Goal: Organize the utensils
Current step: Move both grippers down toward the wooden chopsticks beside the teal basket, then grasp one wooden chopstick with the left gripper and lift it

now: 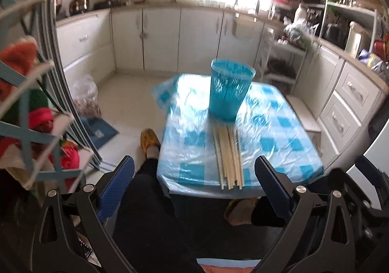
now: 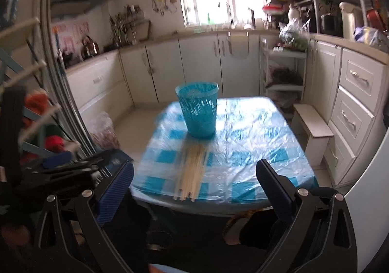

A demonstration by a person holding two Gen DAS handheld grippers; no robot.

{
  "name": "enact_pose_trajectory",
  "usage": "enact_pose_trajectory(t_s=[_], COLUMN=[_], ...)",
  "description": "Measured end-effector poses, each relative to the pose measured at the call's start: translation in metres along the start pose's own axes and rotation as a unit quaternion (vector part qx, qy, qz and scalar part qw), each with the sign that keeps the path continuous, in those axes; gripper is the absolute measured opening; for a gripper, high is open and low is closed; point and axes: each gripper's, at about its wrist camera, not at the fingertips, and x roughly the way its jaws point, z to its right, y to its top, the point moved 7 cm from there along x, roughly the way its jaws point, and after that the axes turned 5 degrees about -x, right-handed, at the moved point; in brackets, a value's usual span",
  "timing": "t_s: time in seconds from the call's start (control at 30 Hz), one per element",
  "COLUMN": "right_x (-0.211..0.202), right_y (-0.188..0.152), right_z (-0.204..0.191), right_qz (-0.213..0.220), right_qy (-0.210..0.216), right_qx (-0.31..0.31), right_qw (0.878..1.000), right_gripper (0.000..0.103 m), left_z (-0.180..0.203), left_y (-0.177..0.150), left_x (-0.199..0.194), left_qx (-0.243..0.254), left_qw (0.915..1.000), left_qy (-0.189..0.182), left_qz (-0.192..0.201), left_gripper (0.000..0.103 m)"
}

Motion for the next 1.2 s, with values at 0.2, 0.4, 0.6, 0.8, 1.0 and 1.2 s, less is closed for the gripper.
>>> enact_pose_trajectory(t_s=[0.2,0.4,0.6,0.8,1.0,1.2], right_x=[0.112,0.202,0.249,0.274,0.276,0.274], right_y=[-0.024,-0.039,-0.042,-0.038,-0.031,-0.032], right_z=[0.030,0.048,0.044,0.038,0.042,0.050], right_qz=[-0.098,-0.168,-0.185,-0.195,-0.204,-0.205], right_qy=[-0.018,-0.015,-0.005,-0.006,0.021,0.065], right_qx=[-0.016,-0.004,0.000,-0.030,-0.105,-0.090], right_qw=[0.995,0.986,0.983,0.980,0.973,0.972], right_gripper=[0.087,0.051,0.043,0.024,0.011,0.011], left_z=[-0.009,-0.005,0.001,0.006,0.023,0.042], left_y=[-0.004,-0.001,-0.003,0.001,0.007,0.013], left_x=[0.060,0.113,0.156,0.192,0.237,0.284], left_qx=[-0.024,-0.031,-0.035,-0.035,-0.020,-0.002], left_qw=[0.9986,0.9966,0.9934,0.9915,0.9898,0.9881], left_qy=[0.003,0.000,-0.006,-0.005,-0.009,0.011], left_qz=[-0.048,-0.076,-0.109,-0.125,-0.141,-0.153], left_gripper=[0.095,0.095,0.095,0.095,0.095,0.090])
